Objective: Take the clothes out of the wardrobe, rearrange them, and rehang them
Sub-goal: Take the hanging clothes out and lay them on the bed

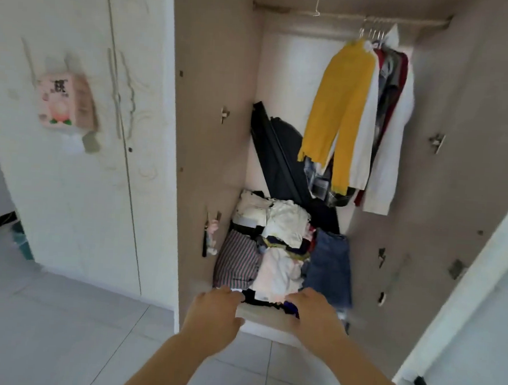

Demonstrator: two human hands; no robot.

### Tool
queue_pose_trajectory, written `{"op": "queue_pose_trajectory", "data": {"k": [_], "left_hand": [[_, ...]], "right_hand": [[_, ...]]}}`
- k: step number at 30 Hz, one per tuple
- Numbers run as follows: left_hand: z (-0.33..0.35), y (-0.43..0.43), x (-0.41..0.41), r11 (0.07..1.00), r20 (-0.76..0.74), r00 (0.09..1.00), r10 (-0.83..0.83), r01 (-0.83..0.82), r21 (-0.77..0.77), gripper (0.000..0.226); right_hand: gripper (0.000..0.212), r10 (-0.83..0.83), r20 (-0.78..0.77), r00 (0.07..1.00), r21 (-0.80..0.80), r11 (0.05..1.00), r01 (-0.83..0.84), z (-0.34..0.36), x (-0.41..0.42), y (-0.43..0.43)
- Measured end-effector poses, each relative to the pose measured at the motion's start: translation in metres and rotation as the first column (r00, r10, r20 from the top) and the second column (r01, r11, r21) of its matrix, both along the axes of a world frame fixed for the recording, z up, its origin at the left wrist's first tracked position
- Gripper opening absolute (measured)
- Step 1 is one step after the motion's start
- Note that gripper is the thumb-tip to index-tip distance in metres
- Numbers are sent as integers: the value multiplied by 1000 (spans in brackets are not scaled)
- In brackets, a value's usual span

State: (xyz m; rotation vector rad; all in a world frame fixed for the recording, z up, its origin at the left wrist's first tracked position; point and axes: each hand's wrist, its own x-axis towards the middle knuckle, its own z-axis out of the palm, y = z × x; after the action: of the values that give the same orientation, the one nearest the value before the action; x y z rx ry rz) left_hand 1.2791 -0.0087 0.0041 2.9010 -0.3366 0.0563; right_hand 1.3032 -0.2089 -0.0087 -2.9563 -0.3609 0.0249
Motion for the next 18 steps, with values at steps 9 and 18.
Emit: {"op": "queue_pose_trajectory", "data": {"k": [9,18], "left_hand": [[31,-52,186,972,153,966,-208,222,-77,40],[111,-83,361,921,316,918,-240,318,-225,46]], "right_hand": [[42,-109,159,981,-37,992,116,51,145,-47],[38,-136,383,914,77,990,115,139,297,-69]]}}
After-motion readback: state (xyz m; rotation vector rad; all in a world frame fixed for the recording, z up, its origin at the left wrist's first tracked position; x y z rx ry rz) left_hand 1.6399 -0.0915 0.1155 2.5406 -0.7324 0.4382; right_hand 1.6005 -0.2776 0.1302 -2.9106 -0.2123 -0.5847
